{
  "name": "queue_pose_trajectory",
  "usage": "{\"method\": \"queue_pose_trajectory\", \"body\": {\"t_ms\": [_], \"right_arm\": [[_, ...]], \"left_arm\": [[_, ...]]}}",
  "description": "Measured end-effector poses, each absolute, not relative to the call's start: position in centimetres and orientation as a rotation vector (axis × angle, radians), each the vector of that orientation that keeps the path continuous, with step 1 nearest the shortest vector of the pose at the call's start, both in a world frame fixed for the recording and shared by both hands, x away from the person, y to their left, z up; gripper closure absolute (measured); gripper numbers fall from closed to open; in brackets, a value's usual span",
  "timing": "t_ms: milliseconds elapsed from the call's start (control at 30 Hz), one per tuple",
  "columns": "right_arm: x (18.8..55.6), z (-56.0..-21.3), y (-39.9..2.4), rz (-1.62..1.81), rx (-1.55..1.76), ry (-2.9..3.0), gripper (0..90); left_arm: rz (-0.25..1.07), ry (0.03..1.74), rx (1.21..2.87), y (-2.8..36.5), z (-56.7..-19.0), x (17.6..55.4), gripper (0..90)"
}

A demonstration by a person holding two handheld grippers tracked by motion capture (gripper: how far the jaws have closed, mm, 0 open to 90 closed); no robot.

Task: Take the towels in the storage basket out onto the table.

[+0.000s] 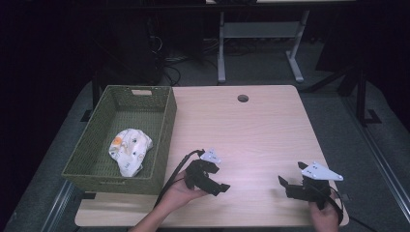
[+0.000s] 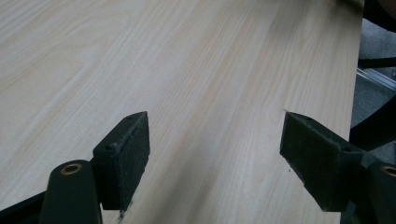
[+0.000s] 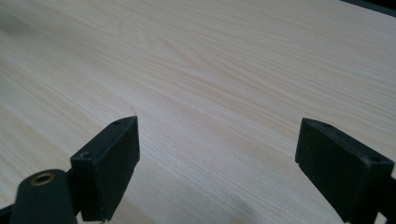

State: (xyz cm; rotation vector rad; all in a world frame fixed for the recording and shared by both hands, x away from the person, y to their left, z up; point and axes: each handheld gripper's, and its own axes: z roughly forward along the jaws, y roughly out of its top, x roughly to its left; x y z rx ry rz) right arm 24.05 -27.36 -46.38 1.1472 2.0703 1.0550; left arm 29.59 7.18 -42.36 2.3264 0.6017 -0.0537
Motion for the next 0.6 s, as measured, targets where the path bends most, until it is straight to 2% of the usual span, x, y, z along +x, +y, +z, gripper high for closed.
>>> {"method": "queue_pose_trajectory", "body": {"t_ms": [600], "right_arm": [[24.1,-46.5,-27.2,1.048,1.142,2.074,13.3]], "left_arm": [[-0.173,0.654,2.324,7.6,-39.6,32.4,22.8]]}}
